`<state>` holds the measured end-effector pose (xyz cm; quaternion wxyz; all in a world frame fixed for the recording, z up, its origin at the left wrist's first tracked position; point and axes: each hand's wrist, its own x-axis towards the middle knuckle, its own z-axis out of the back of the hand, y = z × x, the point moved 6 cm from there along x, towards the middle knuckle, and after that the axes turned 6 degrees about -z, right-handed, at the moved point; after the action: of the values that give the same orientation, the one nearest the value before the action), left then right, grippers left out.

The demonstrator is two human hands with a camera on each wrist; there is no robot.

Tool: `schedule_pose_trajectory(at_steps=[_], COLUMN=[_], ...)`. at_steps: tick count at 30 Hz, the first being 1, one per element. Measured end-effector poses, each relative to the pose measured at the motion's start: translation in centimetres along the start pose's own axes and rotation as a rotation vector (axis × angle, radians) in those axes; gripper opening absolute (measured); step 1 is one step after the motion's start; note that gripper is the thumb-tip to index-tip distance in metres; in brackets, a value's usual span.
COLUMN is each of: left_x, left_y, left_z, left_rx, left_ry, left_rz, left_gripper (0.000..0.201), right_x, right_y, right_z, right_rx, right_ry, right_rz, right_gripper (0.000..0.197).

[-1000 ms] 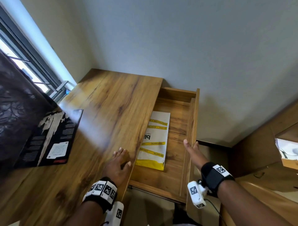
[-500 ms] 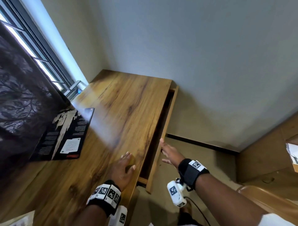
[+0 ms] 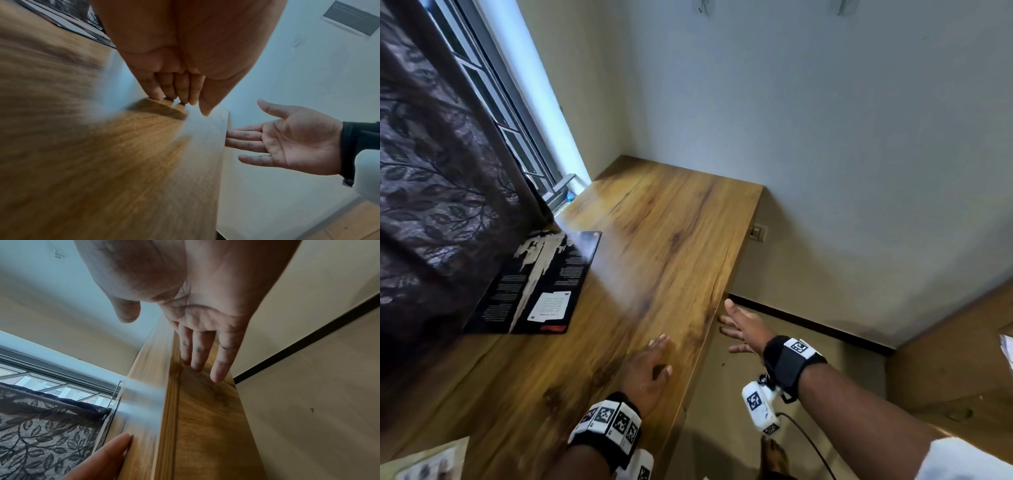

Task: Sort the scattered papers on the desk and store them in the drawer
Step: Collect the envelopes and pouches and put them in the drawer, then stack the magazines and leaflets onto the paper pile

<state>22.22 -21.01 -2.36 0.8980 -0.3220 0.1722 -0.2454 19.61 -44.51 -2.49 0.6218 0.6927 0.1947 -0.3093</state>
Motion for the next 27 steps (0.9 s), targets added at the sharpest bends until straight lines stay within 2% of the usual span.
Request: schedule_pose_trajectory(at_steps=[3, 6, 10, 12, 15, 18, 22, 27], left_x=[0.1, 0.2, 0.6, 1.1, 1.7, 1.3, 0.9, 0.2], left_y=[0.2, 0.9, 0.9, 1.1, 2.6, 4.5, 6.9, 9.2], left_z=[0.1, 0.2, 0.8, 1.8, 4.2, 8.0, 12.7, 13.6], left_rx=[-0.005, 0.022, 0.016, 0.007, -0.023, -0.005, 0.044, -0.049], left_ry=[0.014, 0.028, 0.033, 0.035, 0.022, -0.117, -0.3, -0.423], left_rz=[-0.013, -0.017, -0.04, -0.024, 0.084, 0.204, 0.348, 0.512], left_gripper=[0.054, 0.054, 0.049, 0.043, 0.043, 0.04, 0.043, 0.055], right_x=[0.2, -0.1, 0.3, 1.4, 3.5, 5.7, 8.6, 13.1], right_y=[0.9, 3.0, 6.5, 8.9, 12.5, 15.8, 18.7, 20.8], right_z=[1.4, 2.2, 1.8, 0.6, -1.8, -6.0, -12.8, -20.1], right_rx=[-0.099, -0.211, -0.298, -0.368, -0.529, -0.662, -0.865, -1.162], right_ry=[-0.12, -0.223, -0.224, -0.18, -0.133, -0.059, 0.132, 0.344], right_rz=[0.07, 0.18, 0.271, 0.318, 0.412, 0.491, 0.575, 0.688], right_gripper=[0.068, 0.051, 0.033, 0.026, 0.021, 0.017, 0.016, 0.023])
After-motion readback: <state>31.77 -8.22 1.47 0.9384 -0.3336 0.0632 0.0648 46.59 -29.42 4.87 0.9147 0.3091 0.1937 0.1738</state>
